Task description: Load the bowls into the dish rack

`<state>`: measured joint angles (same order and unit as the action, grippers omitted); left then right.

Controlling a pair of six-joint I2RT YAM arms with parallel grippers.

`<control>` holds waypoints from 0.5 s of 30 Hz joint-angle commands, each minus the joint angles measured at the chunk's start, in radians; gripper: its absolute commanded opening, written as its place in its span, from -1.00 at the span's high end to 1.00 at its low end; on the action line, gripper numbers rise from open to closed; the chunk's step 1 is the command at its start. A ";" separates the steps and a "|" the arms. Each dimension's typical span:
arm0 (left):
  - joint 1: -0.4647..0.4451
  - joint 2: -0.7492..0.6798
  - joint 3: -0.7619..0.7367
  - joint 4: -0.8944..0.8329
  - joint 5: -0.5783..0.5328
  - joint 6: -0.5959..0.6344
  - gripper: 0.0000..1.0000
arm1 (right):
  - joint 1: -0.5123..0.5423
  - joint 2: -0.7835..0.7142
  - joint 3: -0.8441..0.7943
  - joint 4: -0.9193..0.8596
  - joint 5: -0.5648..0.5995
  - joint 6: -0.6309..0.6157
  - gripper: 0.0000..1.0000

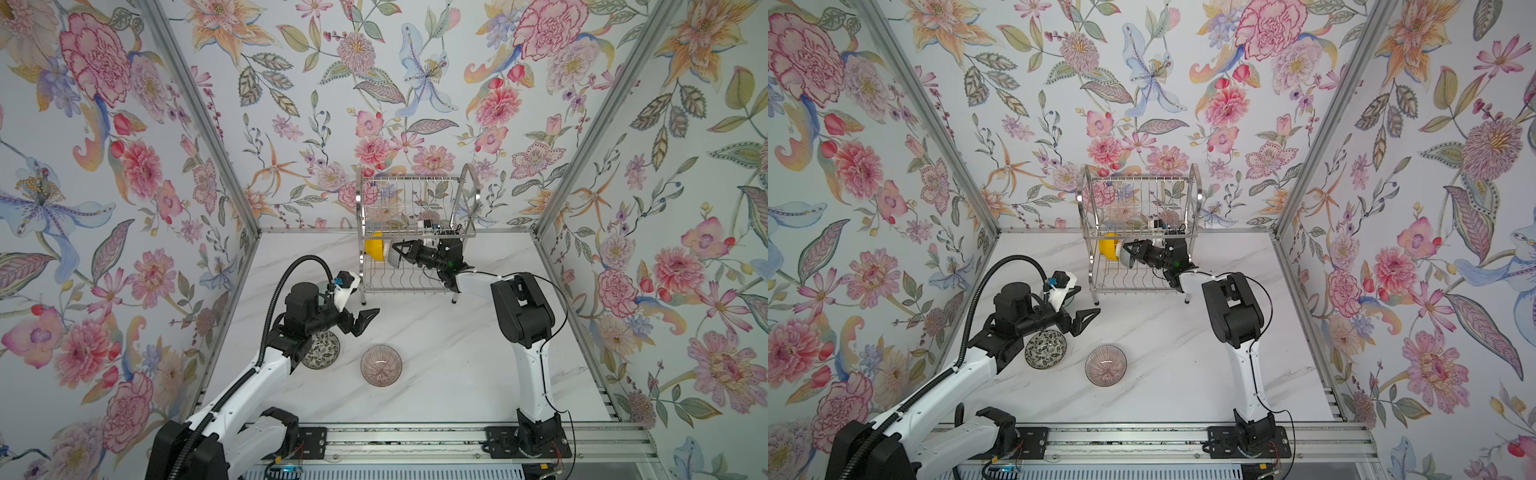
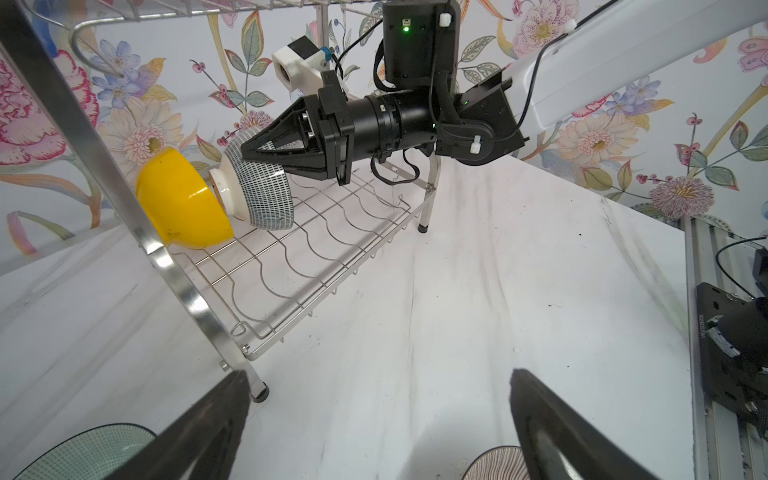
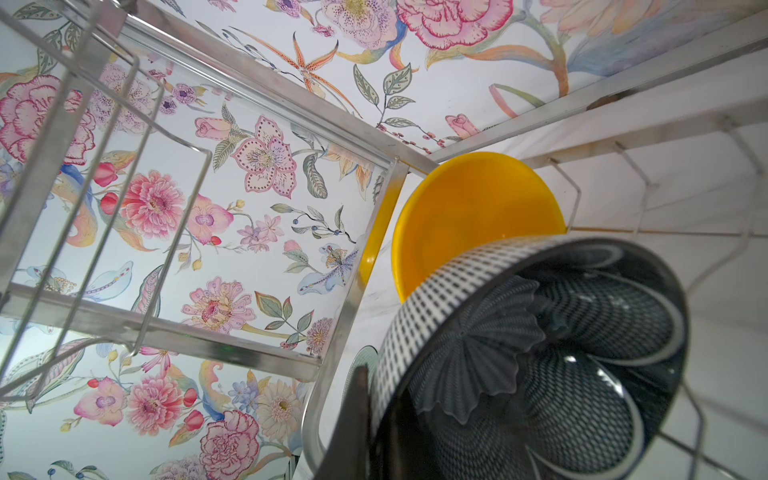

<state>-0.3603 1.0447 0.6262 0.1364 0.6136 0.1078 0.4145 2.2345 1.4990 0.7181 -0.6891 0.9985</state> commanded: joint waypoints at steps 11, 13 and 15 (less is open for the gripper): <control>-0.006 -0.041 -0.028 0.040 -0.098 0.004 -0.98 | -0.016 0.013 0.069 0.102 0.040 -0.012 0.90; -0.005 -0.041 -0.028 0.041 -0.098 0.005 -0.98 | -0.015 0.016 0.067 0.119 0.052 -0.005 0.90; -0.005 -0.042 -0.028 0.041 -0.097 0.003 -0.98 | -0.015 0.018 0.066 0.131 0.065 0.000 0.90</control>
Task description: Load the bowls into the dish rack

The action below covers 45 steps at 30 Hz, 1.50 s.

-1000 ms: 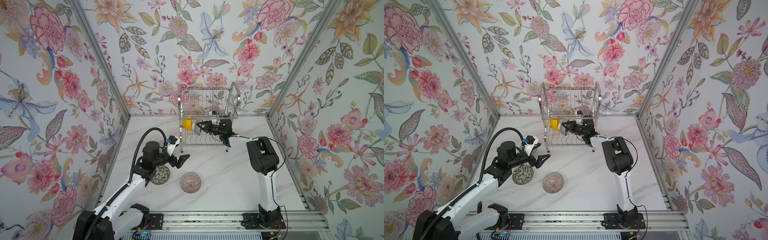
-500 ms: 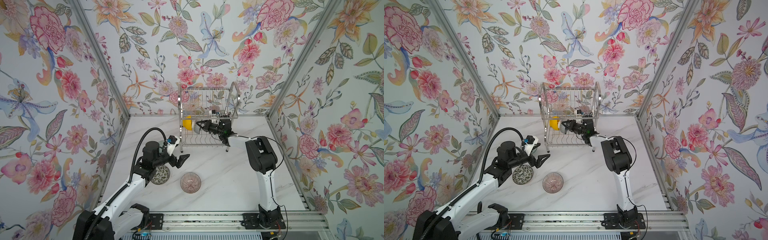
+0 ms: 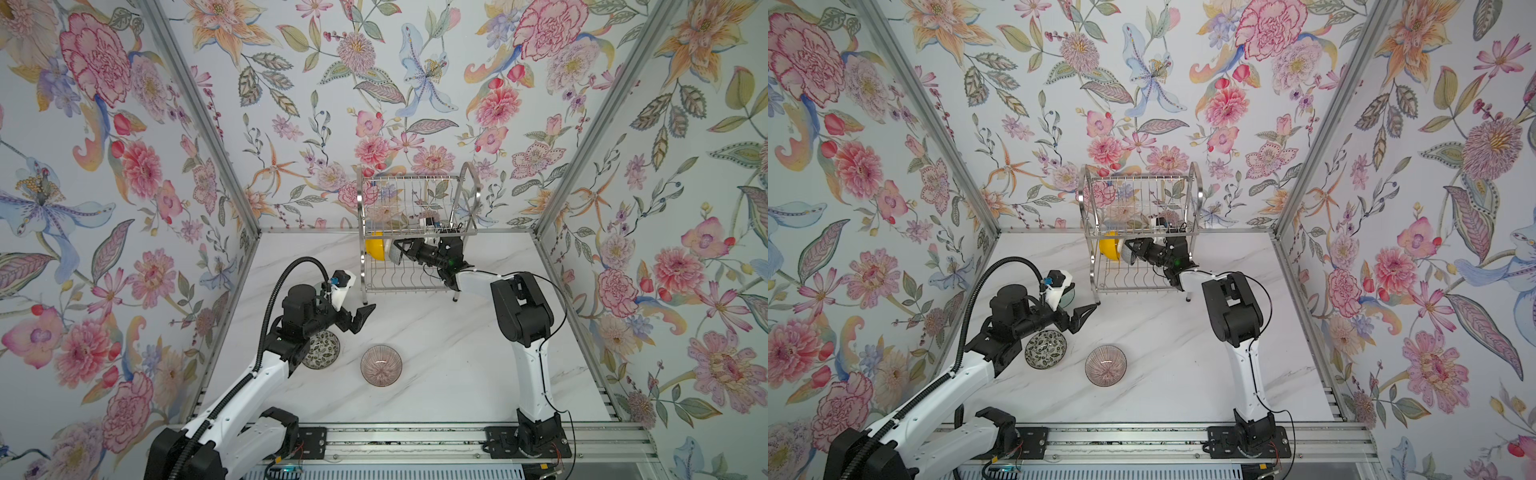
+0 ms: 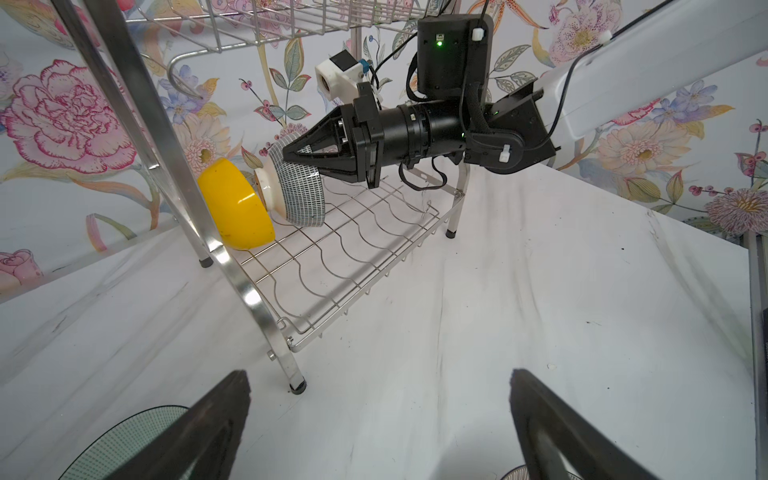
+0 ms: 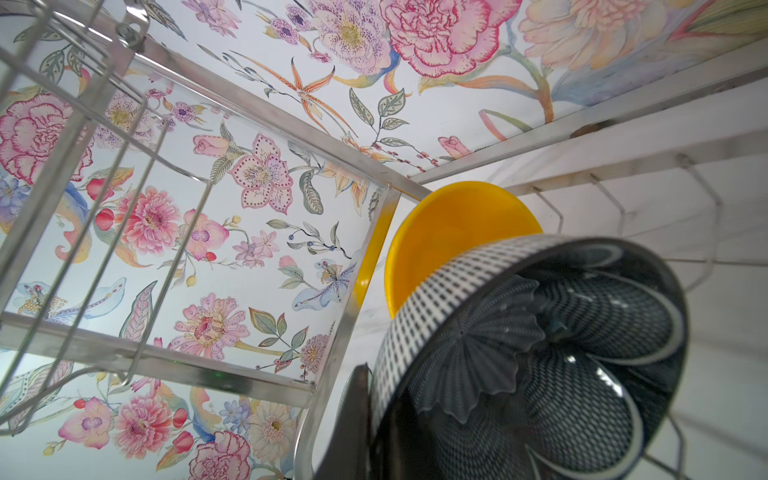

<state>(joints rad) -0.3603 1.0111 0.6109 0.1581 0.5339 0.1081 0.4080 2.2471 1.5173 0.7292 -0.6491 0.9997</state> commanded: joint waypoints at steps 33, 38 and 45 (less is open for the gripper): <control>-0.006 -0.002 -0.010 0.015 0.027 -0.004 -0.98 | -0.002 0.138 0.145 0.228 0.001 0.098 0.89; -0.006 -0.001 -0.010 0.015 0.028 -0.005 -0.98 | -0.008 0.155 0.152 0.230 -0.004 0.104 0.88; -0.005 0.006 -0.008 0.016 0.033 -0.004 -0.98 | -0.020 0.164 0.150 0.246 -0.008 0.126 0.85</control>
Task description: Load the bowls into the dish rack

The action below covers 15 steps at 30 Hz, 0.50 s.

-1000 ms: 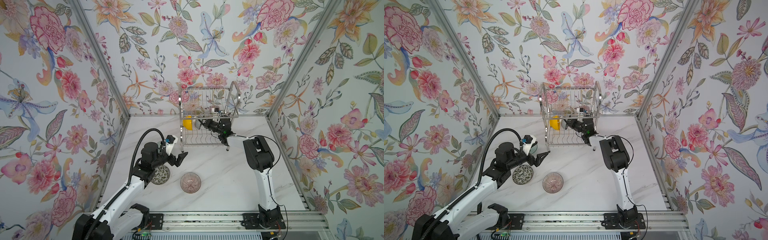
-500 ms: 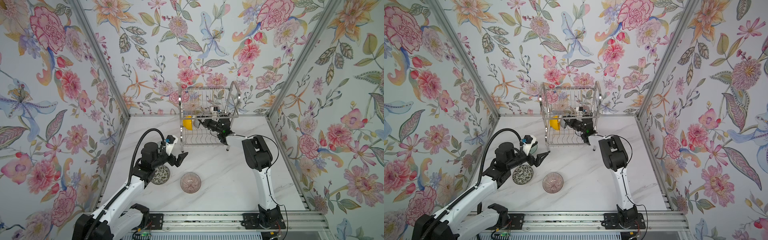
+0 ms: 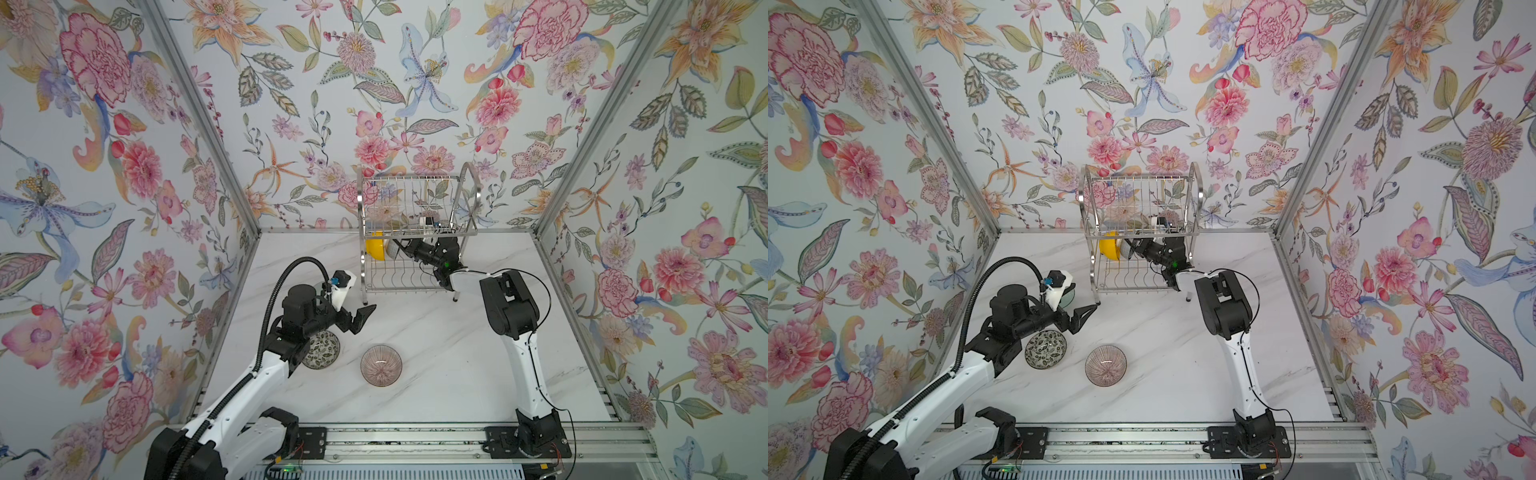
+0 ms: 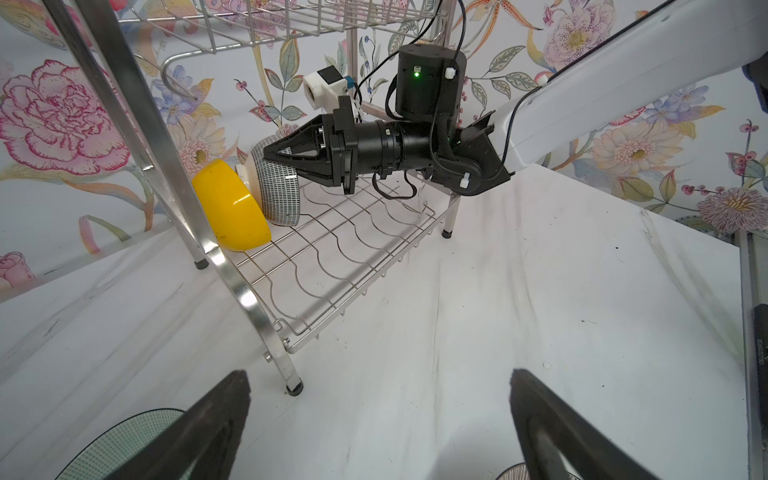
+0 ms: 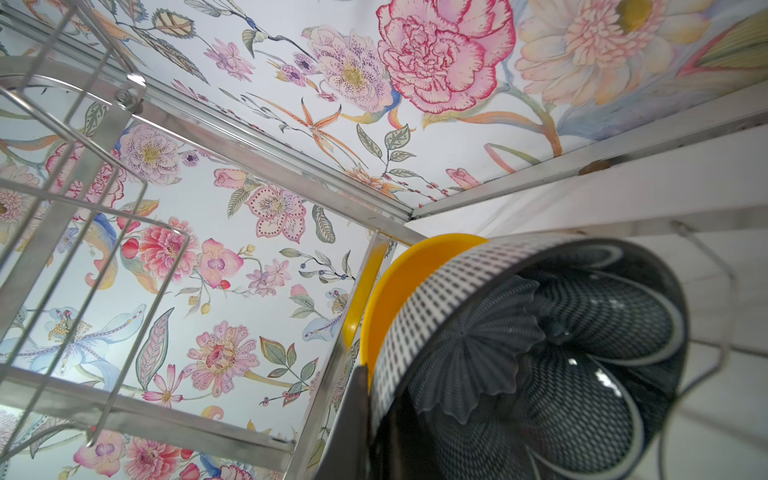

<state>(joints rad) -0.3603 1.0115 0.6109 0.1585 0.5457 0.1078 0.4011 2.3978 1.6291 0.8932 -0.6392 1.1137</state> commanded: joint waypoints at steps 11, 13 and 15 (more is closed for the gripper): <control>-0.005 0.003 -0.007 0.015 0.023 -0.005 -0.98 | -0.016 0.013 0.034 0.058 -0.002 0.007 0.77; -0.005 0.003 -0.007 0.014 0.023 -0.004 -0.98 | -0.017 0.012 0.030 0.054 0.005 0.007 0.74; -0.005 0.002 -0.007 0.014 0.023 -0.004 -0.98 | -0.018 0.011 0.025 0.052 0.012 0.005 0.71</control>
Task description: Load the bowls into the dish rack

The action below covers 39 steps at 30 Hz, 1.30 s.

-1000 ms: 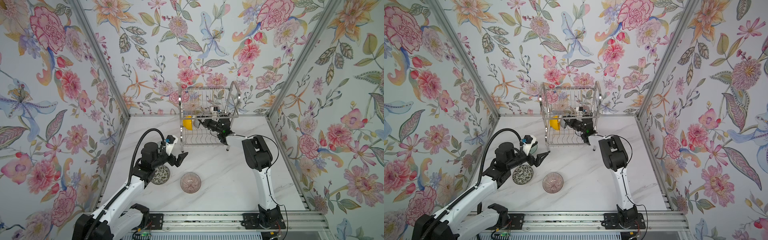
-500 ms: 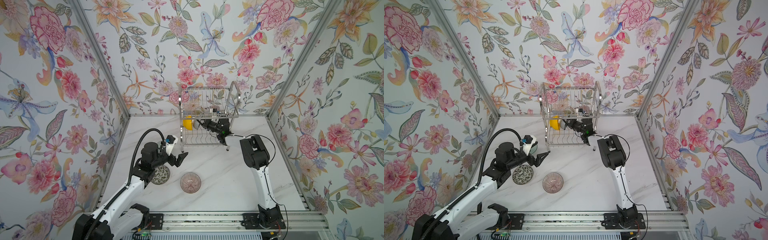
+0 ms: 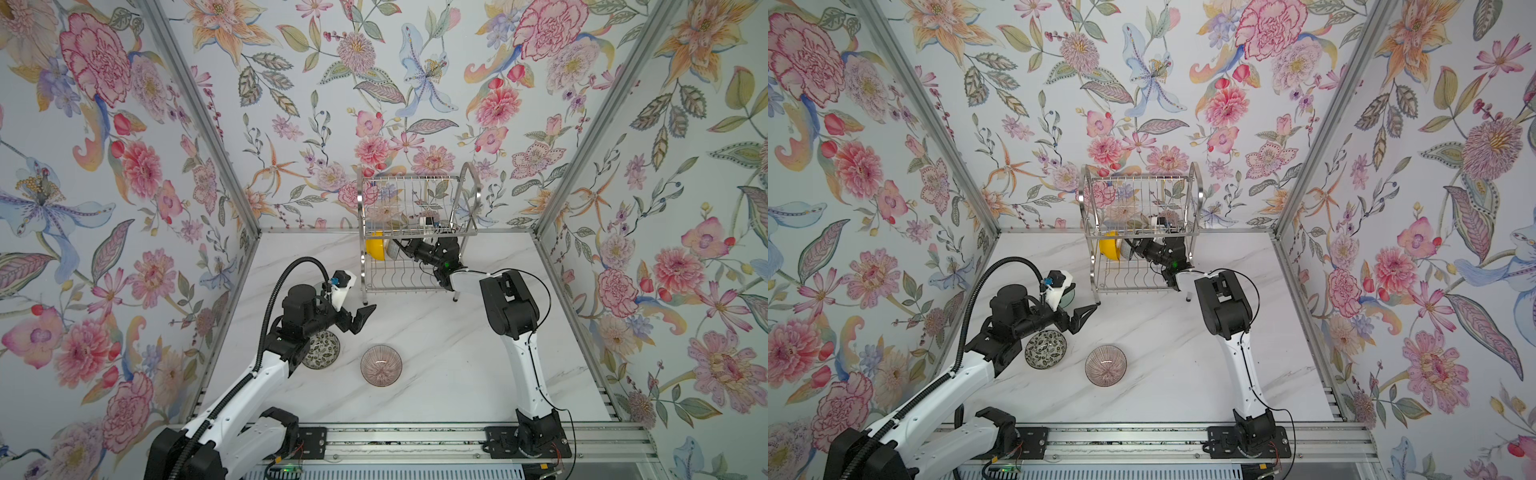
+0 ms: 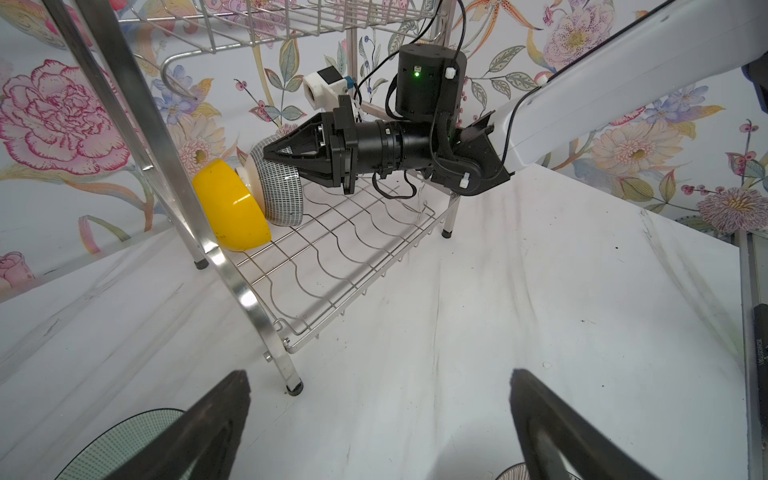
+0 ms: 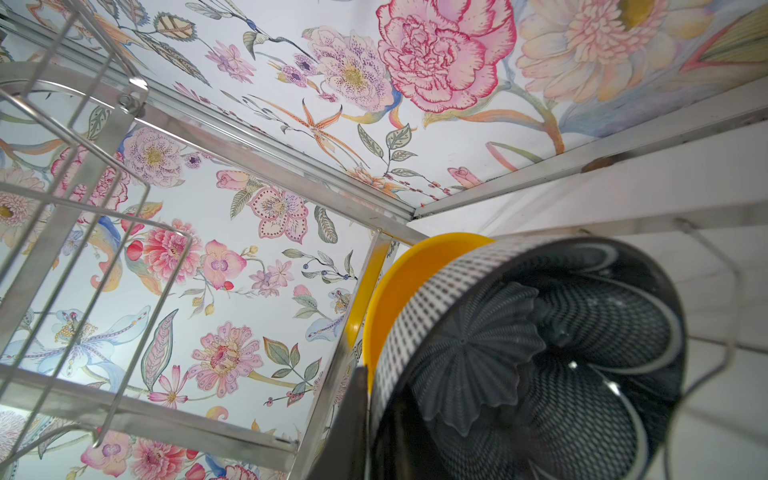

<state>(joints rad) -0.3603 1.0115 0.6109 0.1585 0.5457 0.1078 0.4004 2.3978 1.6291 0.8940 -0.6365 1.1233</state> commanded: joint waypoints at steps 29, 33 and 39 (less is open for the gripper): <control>-0.006 -0.008 -0.002 0.004 -0.032 -0.015 -0.98 | -0.002 -0.054 -0.123 0.153 0.204 0.089 0.48; -0.005 -0.010 0.004 -0.002 -0.041 -0.020 -0.98 | 0.007 -0.077 -0.155 0.172 0.246 0.119 0.41; -0.006 -0.024 0.006 -0.008 -0.061 -0.022 -0.98 | 0.012 -0.095 -0.187 0.229 0.265 0.176 0.30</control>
<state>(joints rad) -0.3603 1.0103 0.6109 0.1574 0.5106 0.1032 0.4046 2.3600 1.4612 1.0527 -0.4015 1.2591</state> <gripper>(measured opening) 0.990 0.341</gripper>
